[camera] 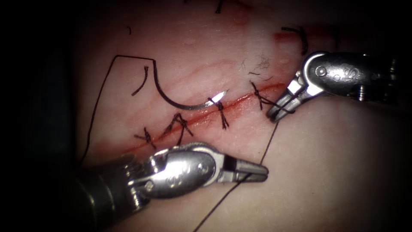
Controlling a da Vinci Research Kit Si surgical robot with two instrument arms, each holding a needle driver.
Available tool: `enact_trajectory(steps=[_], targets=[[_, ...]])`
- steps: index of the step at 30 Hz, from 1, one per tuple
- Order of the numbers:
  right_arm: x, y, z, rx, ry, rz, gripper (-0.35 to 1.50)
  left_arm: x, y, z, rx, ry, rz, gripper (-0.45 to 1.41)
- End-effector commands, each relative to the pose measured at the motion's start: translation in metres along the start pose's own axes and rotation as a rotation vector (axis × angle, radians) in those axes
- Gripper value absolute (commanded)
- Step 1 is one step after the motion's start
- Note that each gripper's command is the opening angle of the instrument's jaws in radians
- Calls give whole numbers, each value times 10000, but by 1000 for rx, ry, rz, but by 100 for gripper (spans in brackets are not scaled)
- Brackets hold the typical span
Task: Wound Closure
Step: Pull the right gripper up and the left gripper down to tension the knot.
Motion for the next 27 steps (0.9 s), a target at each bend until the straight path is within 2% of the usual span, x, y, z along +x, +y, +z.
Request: enact_trajectory(steps=[1,15,27], targets=[[-3,15,2,-7,-1,4,-35,1,-1,7,-4,2,1,-35],[-26,53,-14,-69,-40,28,-35,21,37,26,-31,8,-46,-35],[-22,70,-6,-140,-51,64,-35,28,60,36,-42,7,-56,-35]])
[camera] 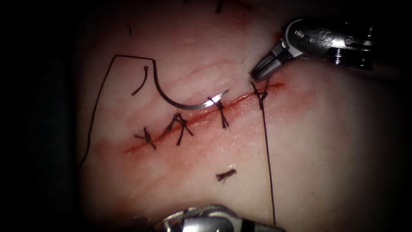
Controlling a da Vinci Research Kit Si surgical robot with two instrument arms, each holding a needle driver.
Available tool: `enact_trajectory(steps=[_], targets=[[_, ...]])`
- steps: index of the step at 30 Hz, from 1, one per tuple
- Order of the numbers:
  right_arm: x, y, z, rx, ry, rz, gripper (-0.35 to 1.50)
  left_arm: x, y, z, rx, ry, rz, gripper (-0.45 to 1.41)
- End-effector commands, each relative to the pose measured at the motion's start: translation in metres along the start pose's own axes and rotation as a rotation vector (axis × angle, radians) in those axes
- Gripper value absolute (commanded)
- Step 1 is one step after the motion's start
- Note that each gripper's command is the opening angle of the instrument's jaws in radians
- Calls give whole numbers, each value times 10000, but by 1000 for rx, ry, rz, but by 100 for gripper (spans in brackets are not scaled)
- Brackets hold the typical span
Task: Wound Closure
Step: Pull the right gripper up and the left gripper down to tension the knot.
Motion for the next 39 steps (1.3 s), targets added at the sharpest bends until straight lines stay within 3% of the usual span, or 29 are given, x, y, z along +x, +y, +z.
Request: enact_trajectory(steps=[1,12,19,30,35,39], targets=[[2,13,4,-6,0,-4,-35,-2,-3,6,-1,0,-2,-35],[-5,40,12,-75,5,22,-35,-7,6,14,-14,-2,-8,-35],[-9,40,22,-108,-4,24,-35,-10,14,20,-28,-2,-12,-35],[-8,41,19,-110,-1,15,-35,-18,42,46,-177,6,-23,-35],[-3,37,21,-111,9,1,-35,-14,34,43,-149,6,-27,-35],[9,36,17,-158,82,-34,-35,-2,20,38,-106,9,-51,-35]])
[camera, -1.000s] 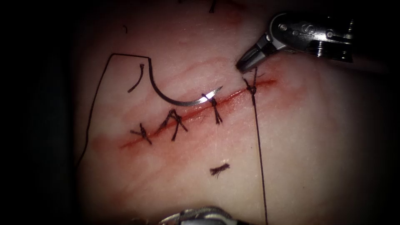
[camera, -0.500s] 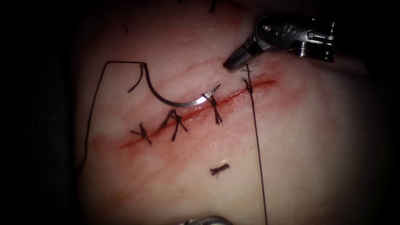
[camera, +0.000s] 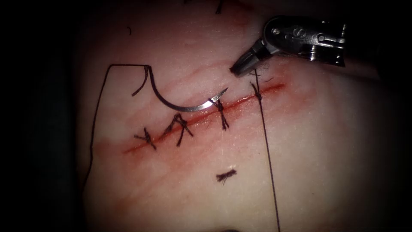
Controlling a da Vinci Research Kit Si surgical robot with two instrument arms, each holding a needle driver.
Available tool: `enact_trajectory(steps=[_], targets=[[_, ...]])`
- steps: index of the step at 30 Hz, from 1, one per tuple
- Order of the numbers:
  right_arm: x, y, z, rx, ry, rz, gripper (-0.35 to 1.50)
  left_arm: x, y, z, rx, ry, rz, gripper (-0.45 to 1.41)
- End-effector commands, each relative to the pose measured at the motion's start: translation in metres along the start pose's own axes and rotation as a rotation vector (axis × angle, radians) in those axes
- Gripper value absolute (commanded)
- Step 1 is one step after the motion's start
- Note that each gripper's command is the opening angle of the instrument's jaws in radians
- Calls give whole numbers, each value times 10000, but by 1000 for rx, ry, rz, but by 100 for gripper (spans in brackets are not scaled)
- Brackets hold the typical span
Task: Wound Closure
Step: Pull the right gripper up and the left gripper down to tension the knot, then wrap the suture one time around the right needle driver counter-clockwise.
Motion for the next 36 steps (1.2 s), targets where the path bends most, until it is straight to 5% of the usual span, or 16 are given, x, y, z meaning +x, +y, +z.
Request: enact_trajectory(steps=[1,3,4,5,7,19,24,27,28,31,36], targets=[[9,8,0,-38,8,-17,-35,2,-9,2,13,2,4,-35],[18,9,-3,-88,21,-31,-35,10,-18,-4,37,5,15,-35],[23,10,-5,-115,31,-45,-15,14,-22,-7,45,6,21,-35],[27,11,-7,-137,37,-41,32,18,-27,-11,56,7,26,-35],[34,14,-10,-186,47,-11,69,24,-33,-17,74,9,33,-35],[71,16,-46,-265,156,74,127,69,-69,-65,141,-43,100,-35],[76,-10,-42,-266,156,33,121,83,-89,-85,158,-54,128,-35],[74,-30,-36,-266,161,20,101,92,-101,-96,163,-68,143,-35],[71,-36,-34,-266,169,14,86,95,-105,-99,163,-66,144,-35],[60,-53,-24,-239,189,-18,-31,106,-118,-109,151,-57,157,-35],[37,-70,-2,-260,273,7,-35,119,-136,-123,135,-34,179,-35]])
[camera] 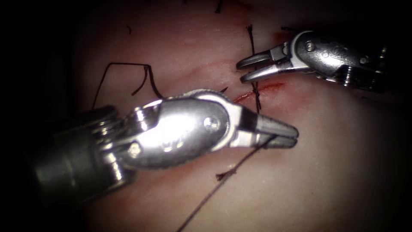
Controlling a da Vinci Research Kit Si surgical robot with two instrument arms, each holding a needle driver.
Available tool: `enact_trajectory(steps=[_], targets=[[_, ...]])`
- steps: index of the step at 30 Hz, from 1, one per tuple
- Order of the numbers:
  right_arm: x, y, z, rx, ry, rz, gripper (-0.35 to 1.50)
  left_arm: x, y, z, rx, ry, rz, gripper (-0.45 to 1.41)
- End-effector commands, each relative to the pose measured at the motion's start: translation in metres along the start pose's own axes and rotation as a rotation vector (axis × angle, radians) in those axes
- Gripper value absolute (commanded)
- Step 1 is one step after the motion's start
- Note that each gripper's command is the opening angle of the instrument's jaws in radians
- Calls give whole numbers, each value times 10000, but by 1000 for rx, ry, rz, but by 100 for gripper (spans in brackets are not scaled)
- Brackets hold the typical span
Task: Wound Closure
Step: Wrap the suture one time around the right needle driver counter-clockwise.
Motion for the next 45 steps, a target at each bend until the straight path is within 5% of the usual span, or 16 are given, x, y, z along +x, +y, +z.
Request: enact_trajectory(steps=[1,14,31,39,45], targets=[[-13,-3,13,-15,33,20,-35,0,-12,2,3,10,17,-35],[-29,-44,56,-90,253,142,-35,-22,-63,-19,38,61,92,-35],[-23,-55,33,-71,515,275,-35,-113,-80,-36,124,59,110,-35],[-26,-51,19,-190,626,372,-35,-141,-65,-36,163,42,92,-35],[-28,-42,17,-349,629,469,-35,-149,-49,-24,160,39,83,-35]])
